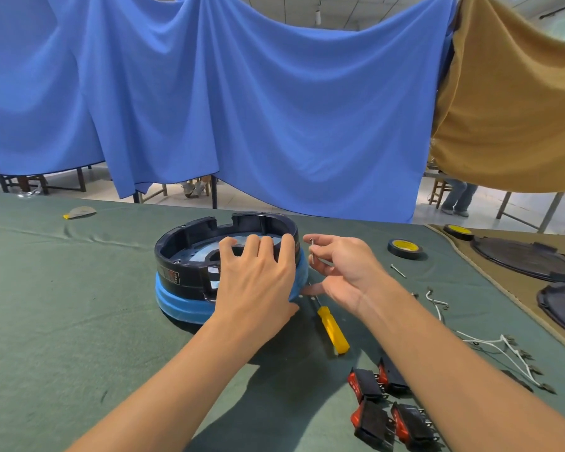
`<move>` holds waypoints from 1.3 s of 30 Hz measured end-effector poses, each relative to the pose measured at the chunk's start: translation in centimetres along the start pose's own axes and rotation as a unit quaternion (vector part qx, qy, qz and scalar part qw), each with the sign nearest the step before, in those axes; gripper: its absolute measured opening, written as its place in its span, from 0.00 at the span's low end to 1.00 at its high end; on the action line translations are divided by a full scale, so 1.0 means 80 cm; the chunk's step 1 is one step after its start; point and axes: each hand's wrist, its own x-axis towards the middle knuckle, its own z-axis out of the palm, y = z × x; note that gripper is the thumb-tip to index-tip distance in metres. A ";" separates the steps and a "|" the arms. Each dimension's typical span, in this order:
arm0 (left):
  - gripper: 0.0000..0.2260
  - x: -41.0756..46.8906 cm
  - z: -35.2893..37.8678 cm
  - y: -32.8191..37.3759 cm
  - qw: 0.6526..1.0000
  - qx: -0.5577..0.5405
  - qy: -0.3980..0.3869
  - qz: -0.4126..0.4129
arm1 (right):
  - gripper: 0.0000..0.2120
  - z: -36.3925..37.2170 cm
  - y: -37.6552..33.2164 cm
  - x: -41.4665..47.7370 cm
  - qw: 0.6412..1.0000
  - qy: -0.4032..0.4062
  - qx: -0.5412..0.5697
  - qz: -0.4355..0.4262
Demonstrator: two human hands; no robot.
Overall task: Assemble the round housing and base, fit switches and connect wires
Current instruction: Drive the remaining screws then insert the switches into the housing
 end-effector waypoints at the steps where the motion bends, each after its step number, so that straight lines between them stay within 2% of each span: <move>1: 0.42 0.000 -0.001 0.000 1.000 0.008 0.001 0.001 | 0.14 0.000 -0.001 0.000 1.000 -0.001 0.002 -0.001; 7: 0.39 0.003 -0.007 -0.004 0.999 0.013 0.037 -0.023 | 0.12 -0.001 -0.007 -0.001 0.999 -0.024 0.018 -0.013; 11: 0.38 0.010 -0.015 -0.015 0.993 -0.010 0.099 -0.064 | 0.10 -0.005 -0.013 0.001 0.998 -0.044 0.034 -0.026; 14: 0.40 0.016 -0.021 -0.021 0.984 -0.034 0.152 -0.089 | 0.09 -0.014 -0.011 0.010 0.997 -0.009 -0.071 -0.041; 15: 0.40 0.018 -0.024 -0.022 0.981 -0.037 0.168 -0.090 | 0.08 -0.019 -0.008 0.012 0.987 0.004 -0.151 -0.059; 16: 0.39 0.019 -0.026 -0.022 0.978 -0.038 0.183 -0.090 | 0.08 -0.024 -0.006 0.016 0.961 0.013 -0.261 -0.087; 18: 0.39 0.020 -0.031 -0.024 0.974 -0.040 0.204 -0.088 | 0.08 -0.032 -0.004 0.015 0.878 0.005 -0.463 -0.123; 19: 0.38 0.020 -0.034 -0.024 0.973 -0.046 0.210 -0.089 | 0.09 -0.034 -0.005 0.013 0.849 -0.008 -0.515 -0.122; 21: 0.38 0.023 -0.043 -0.025 0.969 -0.077 0.210 -0.104 | 0.10 -0.037 -0.009 0.011 0.838 -0.041 -0.533 -0.111; 24: 0.37 0.031 -0.066 -0.029 0.951 -0.203 0.171 -0.162 | 0.10 -0.038 -0.018 0.008 0.843 -0.056 -0.518 -0.132; 27: 0.34 0.040 -0.087 -0.039 0.899 -0.335 0.178 -0.217 | 0.13 -0.037 -0.026 0.004 0.819 -0.078 -0.556 -0.119; 29: 0.32 0.043 -0.097 -0.048 0.861 -0.407 0.193 -0.236 | 0.12 -0.036 -0.027 0.004 0.787 -0.095 -0.602 -0.100; 32: 0.23 0.046 -0.099 -0.068 0.797 -0.495 0.196 -0.284 | 0.14 -0.038 -0.028 0.004 0.759 -0.067 -0.635 -0.129; 36: 0.11 0.048 -0.087 -0.099 0.647 -0.652 0.157 -0.363 | 0.12 -0.046 -0.035 0.007 0.772 -0.036 -0.613 -0.165; 37: 0.07 0.047 -0.085 -0.103 0.620 -0.674 0.143 -0.374 | 0.12 -0.047 -0.036 0.008 0.778 -0.031 -0.604 -0.170; 39: 0.10 0.044 -0.077 -0.109 0.580 -0.703 0.120 -0.394 | 0.11 -0.048 -0.039 0.008 0.789 -0.019 -0.586 -0.186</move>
